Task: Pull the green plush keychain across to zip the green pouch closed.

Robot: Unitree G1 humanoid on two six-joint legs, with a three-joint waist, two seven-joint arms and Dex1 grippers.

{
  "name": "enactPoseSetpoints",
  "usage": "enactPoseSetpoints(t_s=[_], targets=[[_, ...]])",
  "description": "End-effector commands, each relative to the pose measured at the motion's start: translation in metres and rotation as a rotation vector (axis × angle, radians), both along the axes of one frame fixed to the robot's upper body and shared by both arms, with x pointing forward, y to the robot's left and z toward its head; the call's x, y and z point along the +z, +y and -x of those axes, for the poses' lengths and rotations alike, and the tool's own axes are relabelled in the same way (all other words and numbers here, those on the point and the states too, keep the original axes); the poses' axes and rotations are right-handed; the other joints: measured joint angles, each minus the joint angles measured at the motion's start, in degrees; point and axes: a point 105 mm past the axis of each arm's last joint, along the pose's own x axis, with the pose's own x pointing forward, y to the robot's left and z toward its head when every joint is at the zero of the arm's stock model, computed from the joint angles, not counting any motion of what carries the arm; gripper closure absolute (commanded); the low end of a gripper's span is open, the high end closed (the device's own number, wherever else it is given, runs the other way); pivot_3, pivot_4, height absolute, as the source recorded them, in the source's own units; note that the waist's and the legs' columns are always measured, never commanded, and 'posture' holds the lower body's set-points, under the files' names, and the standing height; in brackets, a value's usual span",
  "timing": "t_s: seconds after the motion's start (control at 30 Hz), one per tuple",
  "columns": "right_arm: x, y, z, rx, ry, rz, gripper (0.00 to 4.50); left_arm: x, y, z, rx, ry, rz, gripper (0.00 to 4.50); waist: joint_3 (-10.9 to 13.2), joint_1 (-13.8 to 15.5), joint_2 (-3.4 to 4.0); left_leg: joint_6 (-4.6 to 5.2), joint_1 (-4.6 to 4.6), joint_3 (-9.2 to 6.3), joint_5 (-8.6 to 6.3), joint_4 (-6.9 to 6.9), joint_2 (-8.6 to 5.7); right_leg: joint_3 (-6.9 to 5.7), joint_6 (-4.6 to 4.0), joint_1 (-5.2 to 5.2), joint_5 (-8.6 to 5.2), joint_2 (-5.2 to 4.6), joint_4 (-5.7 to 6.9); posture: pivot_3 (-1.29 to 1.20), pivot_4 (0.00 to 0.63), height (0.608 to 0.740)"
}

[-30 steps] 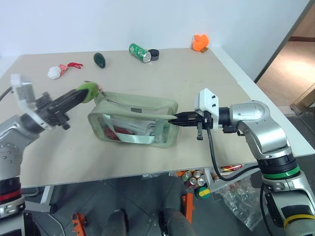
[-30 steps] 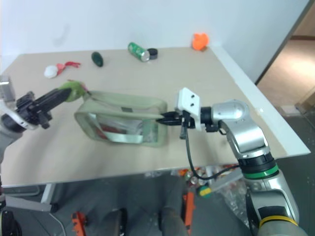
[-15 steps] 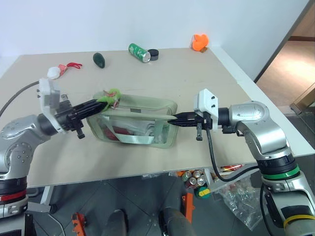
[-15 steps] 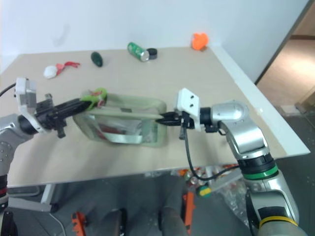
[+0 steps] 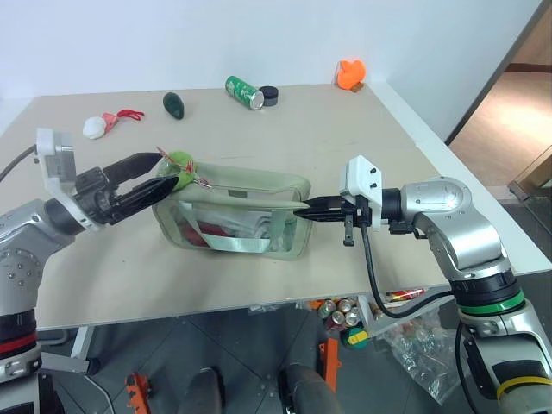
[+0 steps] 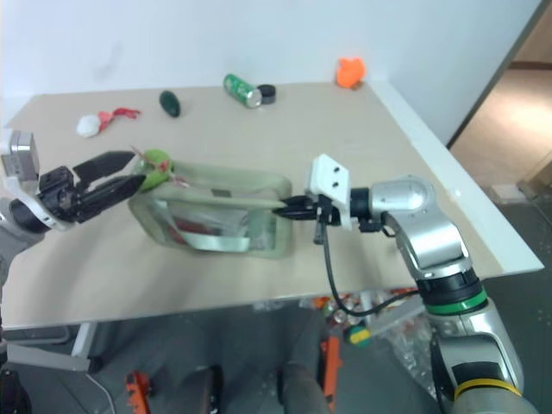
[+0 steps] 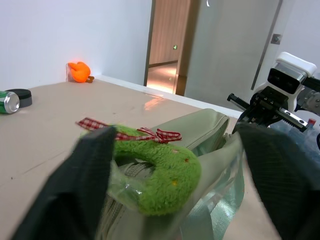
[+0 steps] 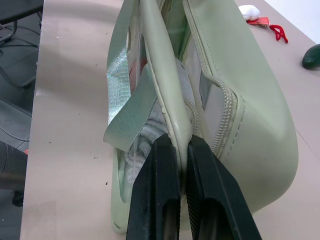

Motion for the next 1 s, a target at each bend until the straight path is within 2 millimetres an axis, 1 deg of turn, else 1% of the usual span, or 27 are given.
enactPoseSetpoints(t_s=[0.03, 0.07, 0.1, 0.2, 0.37, 0.43, 0.47, 0.5, 0.57, 0.67, 0.77, 0.8, 1.0], targets=[[-0.004, 0.003, 0.001, 0.012, 0.006, 0.021, 4.5, 0.013, -0.014, 0.006, -0.029, -0.095, -0.048, 0.01, 0.0, 0.0, 0.0, 0.0, 0.0, 0.01, 0.0, 0.0, 0.0, 0.01, 0.0, 0.0, 0.0, 0.0, 0.0, 0.0, 0.15, 0.74], [-0.004, 0.003, 0.001, 0.011, 0.006, 0.021, 4.5, 0.014, -0.014, 0.007, -0.027, -0.101, -0.053, 0.01, 0.0, 0.0, 0.0, 0.0, 0.0, 0.01, 0.0, 0.0, 0.0, 0.02, 0.01, 0.0, 0.01, 0.0, 0.0, 0.0, 0.15, 0.74], [-0.004, 0.003, 0.001, 0.01, 0.007, 0.021, 4.5, 0.016, -0.01, 0.006, -0.011, -0.104, -0.045, 0.01, 0.0, 0.0, 0.0, 0.0, 0.0, 0.01, 0.0, 0.0, 0.0, 0.02, 0.02, 0.0, 0.02, 0.01, 0.0, 0.0, 0.15, 0.74], [-0.006, 0.002, 0.002, 0.006, 0.012, 0.022, 4.5, 0.027, 0.016, 0.003, 0.073, -0.111, 0.013, 0.01, 0.0, 0.0, 0.0, 0.0, 0.01, -0.01, 0.0, -0.01, 0.01, 0.0, 0.02, -0.01, 0.01, 0.04, 0.0, 0.0, 0.15, 0.74], [-0.007, 0.001, 0.003, 0.003, 0.017, 0.023, 4.5, 0.036, 0.058, 0.002, 0.202, -0.113, 0.093, 0.01, 0.0, 0.0, 0.0, 0.0, 0.01, -0.01, 0.0, -0.02, 0.03, 0.0, 0.0, -0.01, -0.01, 0.05, 0.0, 0.0, 0.15, 0.74], [-0.007, 0.002, 0.003, 0.004, 0.018, 0.023, 4.5, 0.036, 0.074, 0.005, 0.24, -0.104, 0.13, 0.01, 0.0, 0.0, 0.0, 0.0, 0.01, 0.01, 0.0, -0.01, 0.03, 0.01, -0.12, -0.01, -0.07, 0.04, 0.0, 0.0, 0.15, 0.74], [-0.007, 0.002, 0.003, 0.005, 0.018, 0.022, 4.5, 0.03, 0.079, 0.004, 0.259, -0.083, 0.124, 0.01, 0.0, 0.0, 0.0, 0.0, 0.01, 0.01, 0.0, -0.02, 0.03, 0.01, -0.15, -0.01, -0.09, 0.04, 0.0, 0.0, 0.15, 0.74], [-0.007, 0.003, 0.003, 0.007, 0.018, 0.022, 4.5, 0.023, 0.081, 0.004, 0.271, -0.061, 0.11, 0.01, 0.0, 0.0, 0.0, 0.0, 0.01, 0.01, 0.0, -0.01, 0.04, 0.01, -0.16, -0.01, -0.09, 0.04, 0.0, 0.0, 0.15, 0.74], [-0.007, 0.003, 0.003, 0.008, 0.019, 0.022, 4.5, 0.01, 0.078, 0.004, 0.266, -0.018, 0.075, 0.01, 0.0, 0.0, -0.01, 0.0, 0.03, 0.02, 0.0, -0.02, 0.03, 0.01, -0.16, -0.01, -0.09, 0.03, 0.0, 0.0, 0.15, 0.74], [-0.007, 0.004, 0.003, 0.01, 0.02, 0.021, 4.5, -0.016, 0.068, 0.005, 0.238, 0.056, 0.011, 0.01, 0.0, 0.0, -0.02, 0.0, 0.02, 0.02, 0.0, -0.03, 0.04, 0.0, -0.19, -0.02, -0.11, 0.01, 0.0, 0.0, 0.15, 0.74], [-0.007, 0.004, 0.003, 0.012, 0.02, 0.022, 4.5, -0.044, 0.054, 0.005, 0.2, 0.126, -0.093, 0.01, 0.0, 0.0, -0.02, -0.01, 0.03, 0.02, -0.01, -0.03, 0.04, 0.01, -0.23, -0.02, -0.13, 0.0, 0.0, 0.0, 0.15, 0.74], [-0.007, 0.003, 0.003, 0.012, 0.02, 0.023, 4.5, -0.051, 0.05, 0.006, 0.185, 0.14, -0.117, 0.01, 0.0, 0.0, -0.02, -0.01, 0.03, 0.02, -0.01, -0.03, 0.04, 0.01, -0.24, -0.02, -0.13, 0.0, 0.0, 0.0, 0.15, 0.74], [-0.006, 0.001, 0.004, 0.005, 0.019, 0.026, 4.5, -0.06, 0.041, -0.002, 0.156, 0.156, -0.13, 0.01, 0.0, 0.0, -0.03, 0.0, 0.03, 0.03, -0.01, -0.03, 0.05, 0.01, -0.25, -0.03, -0.13, 0.01, 0.0, 0.0, 0.15, 0.74]])
